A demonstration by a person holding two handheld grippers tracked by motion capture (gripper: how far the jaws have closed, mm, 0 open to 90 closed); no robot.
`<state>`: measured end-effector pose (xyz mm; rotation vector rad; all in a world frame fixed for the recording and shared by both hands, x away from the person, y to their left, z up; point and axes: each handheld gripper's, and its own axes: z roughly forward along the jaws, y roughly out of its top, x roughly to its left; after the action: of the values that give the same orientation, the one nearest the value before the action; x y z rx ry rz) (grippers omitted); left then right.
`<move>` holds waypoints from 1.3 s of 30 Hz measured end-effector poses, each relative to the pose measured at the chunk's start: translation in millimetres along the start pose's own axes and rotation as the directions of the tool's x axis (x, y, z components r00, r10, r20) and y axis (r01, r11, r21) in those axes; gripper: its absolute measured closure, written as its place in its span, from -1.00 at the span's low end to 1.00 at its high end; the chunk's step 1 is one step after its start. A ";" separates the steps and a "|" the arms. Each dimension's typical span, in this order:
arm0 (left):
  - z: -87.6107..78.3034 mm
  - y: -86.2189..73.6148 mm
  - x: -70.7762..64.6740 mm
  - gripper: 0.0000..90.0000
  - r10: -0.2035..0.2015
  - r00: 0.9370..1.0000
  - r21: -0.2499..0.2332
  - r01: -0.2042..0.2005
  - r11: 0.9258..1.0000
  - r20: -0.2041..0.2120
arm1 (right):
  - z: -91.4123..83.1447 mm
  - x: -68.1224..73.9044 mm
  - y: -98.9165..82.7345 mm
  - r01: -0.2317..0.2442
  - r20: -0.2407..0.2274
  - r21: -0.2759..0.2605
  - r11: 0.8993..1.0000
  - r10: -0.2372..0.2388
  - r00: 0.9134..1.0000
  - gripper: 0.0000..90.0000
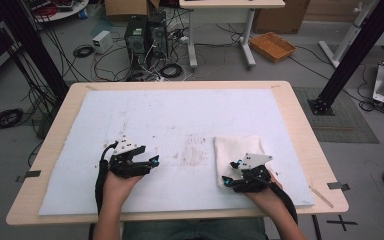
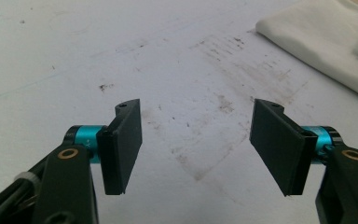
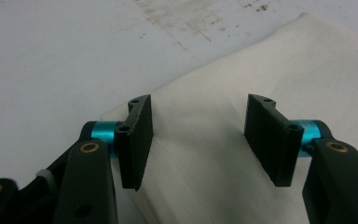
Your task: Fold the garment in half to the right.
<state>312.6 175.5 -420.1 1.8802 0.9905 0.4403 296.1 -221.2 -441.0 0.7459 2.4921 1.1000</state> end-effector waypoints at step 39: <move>17.8 -0.1 2.9 -0.43 -0.001 0.997 0.018 0.000 1.000 0.075 | -53.7 -122.7 -41.7 -0.319 0.175 -0.186 0.929 0.351 0.920 -0.53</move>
<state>325.9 167.7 -429.4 1.8990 0.9477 0.3587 356.6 -347.1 -428.1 1.2075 2.1269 1.2396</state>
